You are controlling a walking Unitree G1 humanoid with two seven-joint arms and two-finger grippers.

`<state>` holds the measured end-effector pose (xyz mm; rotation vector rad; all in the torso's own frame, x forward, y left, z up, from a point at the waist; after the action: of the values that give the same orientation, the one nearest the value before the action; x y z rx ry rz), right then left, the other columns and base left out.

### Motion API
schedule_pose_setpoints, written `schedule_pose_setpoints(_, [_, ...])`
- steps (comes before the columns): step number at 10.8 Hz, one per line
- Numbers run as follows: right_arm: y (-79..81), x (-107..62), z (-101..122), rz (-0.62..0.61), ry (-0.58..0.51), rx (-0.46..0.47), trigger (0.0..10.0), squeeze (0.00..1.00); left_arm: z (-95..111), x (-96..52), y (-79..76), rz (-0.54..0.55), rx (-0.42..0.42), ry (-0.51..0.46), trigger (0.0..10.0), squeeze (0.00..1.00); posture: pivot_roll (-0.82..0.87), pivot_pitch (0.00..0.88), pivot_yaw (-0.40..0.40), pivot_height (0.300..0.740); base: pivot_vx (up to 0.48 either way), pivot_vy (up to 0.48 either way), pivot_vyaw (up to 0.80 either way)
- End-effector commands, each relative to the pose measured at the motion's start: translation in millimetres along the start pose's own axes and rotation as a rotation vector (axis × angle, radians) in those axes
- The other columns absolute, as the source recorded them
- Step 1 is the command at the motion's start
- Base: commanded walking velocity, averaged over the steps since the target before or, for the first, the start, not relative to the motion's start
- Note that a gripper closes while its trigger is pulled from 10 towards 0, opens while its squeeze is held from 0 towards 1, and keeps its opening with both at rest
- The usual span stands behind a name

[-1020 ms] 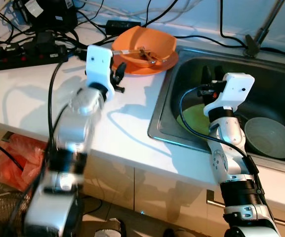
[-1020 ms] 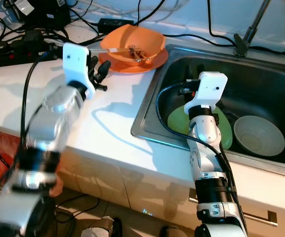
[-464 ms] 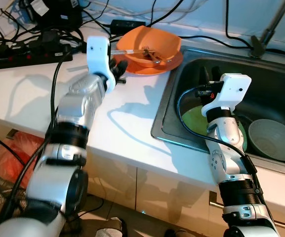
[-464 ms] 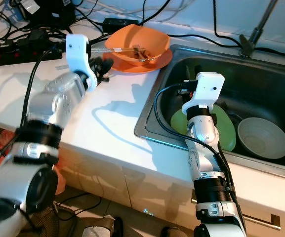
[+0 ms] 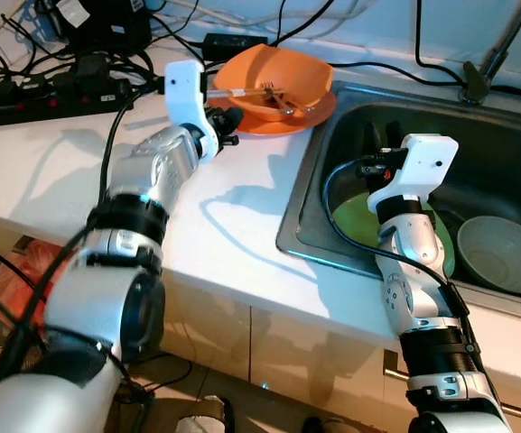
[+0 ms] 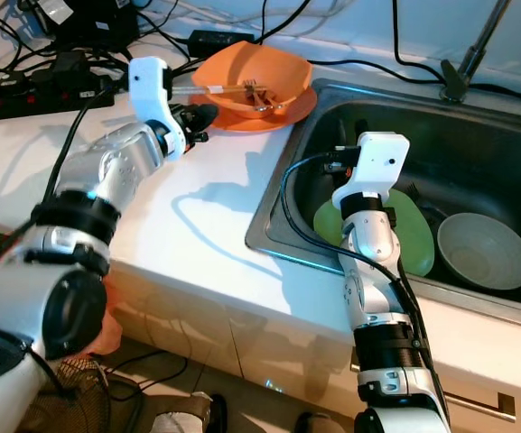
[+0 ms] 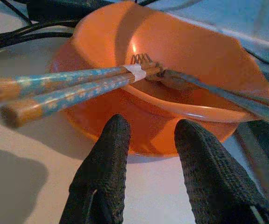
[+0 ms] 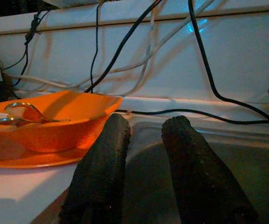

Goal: Kitchen organization

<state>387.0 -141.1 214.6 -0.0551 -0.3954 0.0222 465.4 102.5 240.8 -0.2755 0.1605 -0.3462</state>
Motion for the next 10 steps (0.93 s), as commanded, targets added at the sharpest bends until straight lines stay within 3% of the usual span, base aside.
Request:
schedule_pose_setpoints(1, [1.8,2.2,1,0.007,-0.003,-0.004,10.0,0.00,8,1.6,-4.0,-0.011,0.044,0.000,10.0,0.00,0.18,0.131,0.034,0.740,0.000,0.000,0.00])
schedule_pose_setpoints(4, [3.2,0.6,2,0.006,-0.004,-0.001,10.0,0.00,8,6.4,-9.8,-0.010,0.148,0.039,10.0,0.00,0.18,0.138,0.041,0.740,0.000,0.000,0.00])
schedule_pose_setpoints(10, [2.9,-4.5,0,-0.004,0.004,0.002,10.0,0.00,-3,13.0,-21.6,-0.012,0.154,0.055,10.0,0.00,0.15,0.149,0.053,0.740,0.000,0.000,0.00])
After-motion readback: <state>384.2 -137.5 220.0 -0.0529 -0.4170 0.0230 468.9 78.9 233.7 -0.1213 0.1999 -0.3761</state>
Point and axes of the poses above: a point about 5 cm out from each wrist's last joint towards the gripper, its own x axis pointing out of the wrist towards the gripper, its own z axis along the axis of the wrist's last joint, y = z × x, the point moved 5 cm from there along x, pointing out of the wrist towards the gripper, and after that the axes turned 6 degrees about -x, right-handed, at the moved point
